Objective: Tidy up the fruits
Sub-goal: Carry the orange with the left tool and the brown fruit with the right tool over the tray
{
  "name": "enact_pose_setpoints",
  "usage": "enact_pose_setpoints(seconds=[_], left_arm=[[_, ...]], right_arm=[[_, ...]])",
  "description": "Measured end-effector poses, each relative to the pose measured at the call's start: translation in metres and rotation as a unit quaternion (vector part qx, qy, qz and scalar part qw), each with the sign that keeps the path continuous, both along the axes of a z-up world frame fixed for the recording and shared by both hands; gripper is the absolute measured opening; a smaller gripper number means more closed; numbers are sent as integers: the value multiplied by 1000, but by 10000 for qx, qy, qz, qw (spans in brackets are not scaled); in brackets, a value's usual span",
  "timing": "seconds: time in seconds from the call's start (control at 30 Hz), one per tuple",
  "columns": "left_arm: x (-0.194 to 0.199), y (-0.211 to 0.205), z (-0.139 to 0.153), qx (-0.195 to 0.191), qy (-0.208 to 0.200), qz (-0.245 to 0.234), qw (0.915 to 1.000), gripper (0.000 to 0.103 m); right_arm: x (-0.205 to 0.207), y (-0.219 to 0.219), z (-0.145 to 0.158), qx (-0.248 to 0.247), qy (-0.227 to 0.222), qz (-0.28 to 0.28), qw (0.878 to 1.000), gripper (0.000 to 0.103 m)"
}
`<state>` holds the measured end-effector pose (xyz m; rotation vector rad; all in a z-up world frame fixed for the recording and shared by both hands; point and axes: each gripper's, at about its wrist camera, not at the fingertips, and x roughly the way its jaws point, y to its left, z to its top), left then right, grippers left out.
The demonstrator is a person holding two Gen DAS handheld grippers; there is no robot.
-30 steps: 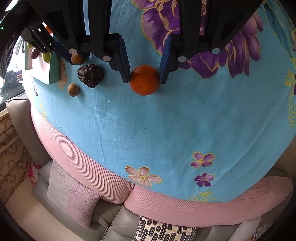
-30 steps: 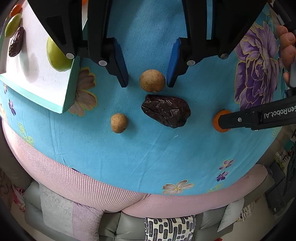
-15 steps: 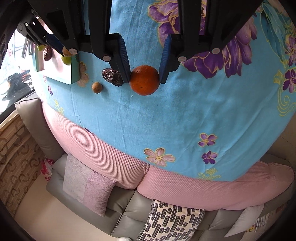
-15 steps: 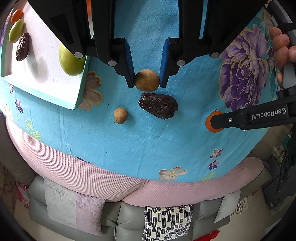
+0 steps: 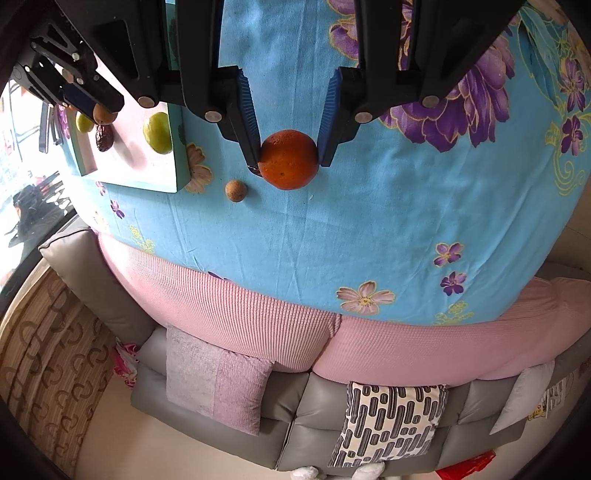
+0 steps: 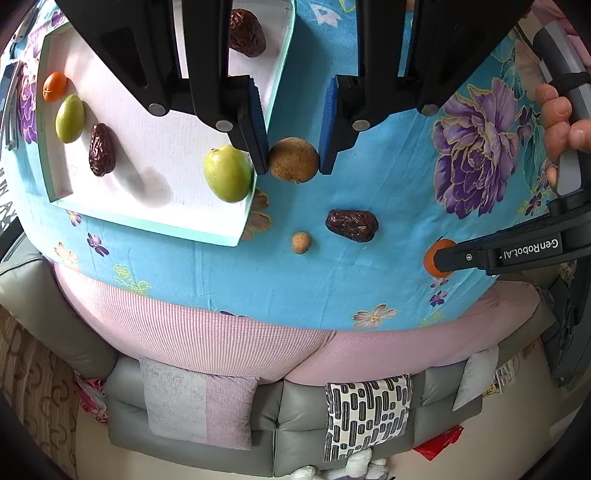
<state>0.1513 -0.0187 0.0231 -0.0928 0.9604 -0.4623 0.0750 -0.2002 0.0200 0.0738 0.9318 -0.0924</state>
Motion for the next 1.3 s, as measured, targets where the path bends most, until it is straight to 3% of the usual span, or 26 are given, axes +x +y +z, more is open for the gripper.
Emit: enact_pose_setpoints(seconds=[0.27,0.63,1.07,1.3], left_arm=[[-23,-48,0,143,-24,-645,9978,34],[-70,-115,-4,382,-51,-1688,9849,34],[-125,-170,-13,645,-145,-2703,9605,34],[-141,-182,-22,851,-151,-2985,9505,34]], right_arm=[[-15,-35,6,88,-141,-280,9995,28],[-42,-110,4,131,-41,-1179,9929,29],[-85,-175,15,136,-140,-2099,9775,29],[-97,-187,21,116,-213,-2266,9737,29]])
